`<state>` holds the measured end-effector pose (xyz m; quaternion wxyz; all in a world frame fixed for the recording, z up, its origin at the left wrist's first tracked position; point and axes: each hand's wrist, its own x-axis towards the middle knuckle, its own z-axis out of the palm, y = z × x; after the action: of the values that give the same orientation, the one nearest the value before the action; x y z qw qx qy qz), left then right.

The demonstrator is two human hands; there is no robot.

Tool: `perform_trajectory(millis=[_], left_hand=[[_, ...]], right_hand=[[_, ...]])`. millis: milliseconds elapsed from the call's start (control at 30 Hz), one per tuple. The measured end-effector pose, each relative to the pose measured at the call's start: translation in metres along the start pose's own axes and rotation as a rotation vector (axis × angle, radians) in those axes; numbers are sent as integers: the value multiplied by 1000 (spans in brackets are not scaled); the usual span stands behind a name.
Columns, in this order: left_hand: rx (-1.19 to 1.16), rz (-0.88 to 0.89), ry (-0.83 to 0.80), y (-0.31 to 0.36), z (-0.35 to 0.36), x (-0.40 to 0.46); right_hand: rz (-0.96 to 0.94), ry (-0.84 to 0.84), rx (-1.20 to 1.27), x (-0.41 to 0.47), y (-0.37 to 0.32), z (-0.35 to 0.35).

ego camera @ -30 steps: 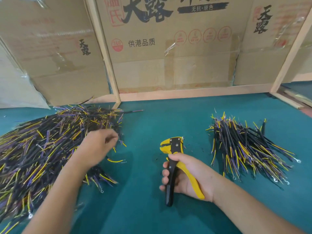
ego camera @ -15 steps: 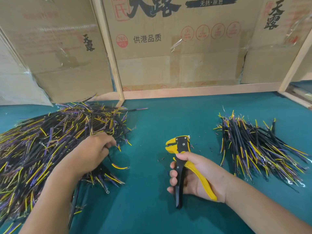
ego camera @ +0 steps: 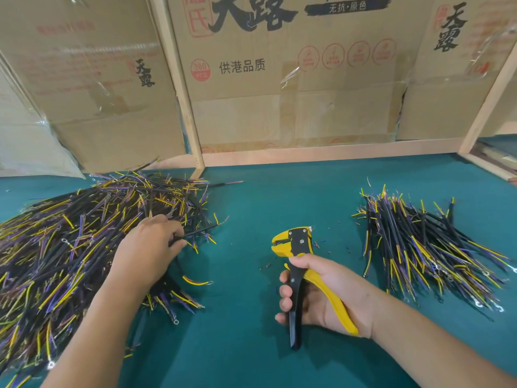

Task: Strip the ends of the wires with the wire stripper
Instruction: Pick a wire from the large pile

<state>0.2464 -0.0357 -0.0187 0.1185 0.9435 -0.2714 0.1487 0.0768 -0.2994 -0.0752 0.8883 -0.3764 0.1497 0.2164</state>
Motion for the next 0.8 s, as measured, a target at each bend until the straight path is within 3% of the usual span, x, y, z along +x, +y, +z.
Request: perform_trajectory(millis=[200, 500, 700, 800], left_hand=[[48, -32, 31, 2, 4, -1], [-111, 183, 234, 26, -8, -5], [-200, 300, 221, 38, -4, -9], [-384, 260, 200, 46, 1, -9]], right_hand=[[-1, 12, -1, -2, 0, 4], [-5, 6, -3, -3, -1, 4], [-7, 5, 0, -1, 0, 3], [-8, 5, 0, 0, 0, 2]])
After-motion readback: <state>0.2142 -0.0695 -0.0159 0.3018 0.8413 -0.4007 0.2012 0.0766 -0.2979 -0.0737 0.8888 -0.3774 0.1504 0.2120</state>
